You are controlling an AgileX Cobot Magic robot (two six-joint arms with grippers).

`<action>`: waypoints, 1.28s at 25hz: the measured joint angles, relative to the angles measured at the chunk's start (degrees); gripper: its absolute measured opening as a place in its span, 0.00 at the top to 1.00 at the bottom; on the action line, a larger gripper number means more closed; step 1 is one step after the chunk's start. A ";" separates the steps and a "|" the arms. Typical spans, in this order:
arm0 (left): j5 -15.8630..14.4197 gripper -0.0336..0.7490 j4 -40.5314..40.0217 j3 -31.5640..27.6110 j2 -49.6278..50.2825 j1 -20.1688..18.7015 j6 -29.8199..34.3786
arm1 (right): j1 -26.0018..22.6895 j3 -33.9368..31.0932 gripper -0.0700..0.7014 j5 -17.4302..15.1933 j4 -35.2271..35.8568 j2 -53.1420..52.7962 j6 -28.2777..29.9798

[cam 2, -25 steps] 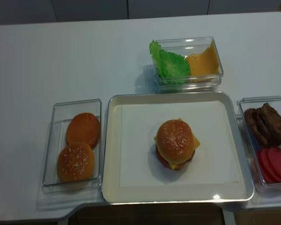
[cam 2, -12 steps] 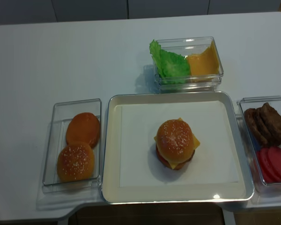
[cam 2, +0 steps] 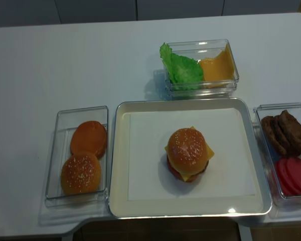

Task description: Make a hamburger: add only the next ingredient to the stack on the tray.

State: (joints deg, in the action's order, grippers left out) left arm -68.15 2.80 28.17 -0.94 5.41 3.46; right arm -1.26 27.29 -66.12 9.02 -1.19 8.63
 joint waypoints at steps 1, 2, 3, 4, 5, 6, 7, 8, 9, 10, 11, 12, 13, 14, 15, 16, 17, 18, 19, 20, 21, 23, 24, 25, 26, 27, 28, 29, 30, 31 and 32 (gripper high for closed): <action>0.00 0.40 0.00 0.00 0.00 -0.50 0.00 | 0.00 0.00 0.41 0.00 0.00 0.00 0.00; 0.00 0.40 0.00 0.00 0.00 -1.09 0.00 | 0.00 0.00 0.41 0.00 0.00 0.00 0.00; 0.00 0.40 0.00 0.00 0.00 -1.65 0.00 | 0.00 0.00 0.41 0.00 0.00 0.00 0.00; 0.00 0.40 0.00 0.00 0.00 -2.18 0.00 | 0.00 0.00 0.41 0.00 0.00 0.00 0.00; 0.00 0.40 0.00 0.00 0.00 -2.57 0.00 | 0.00 0.00 0.41 0.00 0.00 0.00 0.00; 0.00 0.40 0.00 0.00 0.00 -2.96 0.00 | 0.00 0.00 0.41 0.00 0.00 0.00 0.00; 0.00 0.40 0.00 0.00 0.00 -3.26 0.00 | 0.00 0.00 0.41 0.00 0.00 0.00 0.00; 0.00 0.40 0.00 0.00 0.00 -3.47 0.00 | 0.00 0.00 0.41 0.00 0.00 0.00 -0.10; 0.00 0.40 0.00 0.00 0.00 -3.70 0.00 | 0.00 0.00 0.41 0.00 0.00 0.00 -0.10; 0.11 0.40 0.00 0.00 0.00 -3.80 0.00 | 0.00 0.00 0.41 0.00 0.00 0.00 -0.10; 0.11 0.40 0.00 0.00 0.00 -3.79 0.00 | 0.00 0.00 0.41 0.00 0.00 0.00 -0.10; 0.11 0.40 0.00 0.00 0.00 -3.79 0.00 | 0.00 0.00 0.41 0.00 0.00 0.00 -0.10; 0.11 0.40 0.00 0.00 0.00 -3.79 0.00 | 0.00 0.00 0.41 0.00 0.00 0.00 -0.10; 0.11 0.40 0.26 0.00 0.00 -3.79 0.00 | 0.00 0.00 0.41 0.00 0.00 0.00 -0.10; 0.11 0.40 0.35 0.00 0.00 -3.79 0.00 | 0.00 0.00 0.41 0.00 0.00 0.00 -0.10; 0.11 0.40 0.35 0.00 0.00 -3.79 0.00 | 0.00 0.00 0.41 0.00 0.00 0.00 -0.10; 0.11 0.40 0.35 0.00 0.00 -3.79 0.00 | 0.00 0.00 0.41 0.00 0.00 0.00 -0.10; 0.11 0.40 0.35 0.00 0.00 -3.79 0.00 | 0.00 0.00 0.41 0.00 0.00 0.00 -0.10; 0.11 0.40 0.35 0.00 0.00 -3.79 0.00 | 0.00 0.00 0.41 0.00 0.00 0.00 -0.10; 0.11 0.40 0.35 0.00 0.00 -3.79 0.00 | 0.00 0.00 0.41 0.00 0.00 0.00 -0.10; 0.11 0.40 0.35 0.00 0.00 -3.79 0.00 | 0.00 0.00 0.41 0.00 0.00 0.00 -0.10; 0.11 0.40 0.35 0.00 0.00 -3.79 0.00 | 0.00 0.00 0.41 0.00 0.00 0.00 -0.10; 0.11 0.40 0.35 0.00 0.00 -3.79 0.00 | 0.00 0.00 0.41 0.00 0.00 0.00 -0.10; 0.21 0.40 0.35 0.00 0.00 -3.79 0.00 | 0.00 0.00 0.41 0.00 0.00 0.00 -0.10; 0.21 0.40 0.35 0.00 0.00 -3.79 0.00 | 0.00 0.00 0.41 0.00 0.00 0.00 -0.21; 0.21 0.40 0.35 0.00 0.00 -3.79 0.00 | 0.00 0.00 0.41 0.00 0.00 0.00 -0.21; 0.21 0.40 0.35 0.00 0.00 -3.79 0.00 | 0.00 0.00 0.41 0.00 0.00 0.00 -0.21; 0.21 0.40 0.35 0.00 0.00 -3.79 0.00 | 0.00 0.00 0.41 0.00 0.00 0.00 -0.21; 0.21 0.40 0.35 0.00 0.00 -3.79 0.00 | 0.00 0.00 0.41 0.00 0.00 0.00 -0.21; 0.21 0.40 0.35 0.00 0.00 -3.79 0.00 | 0.00 0.00 0.41 0.00 0.00 0.00 -0.21; 0.21 0.40 0.35 0.00 0.00 -3.79 0.00 | 0.00 0.00 0.41 0.00 0.00 0.00 -0.21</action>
State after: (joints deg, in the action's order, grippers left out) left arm -67.94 3.15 28.17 -0.94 1.63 3.46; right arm -1.26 27.29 -66.12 9.02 -1.19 8.42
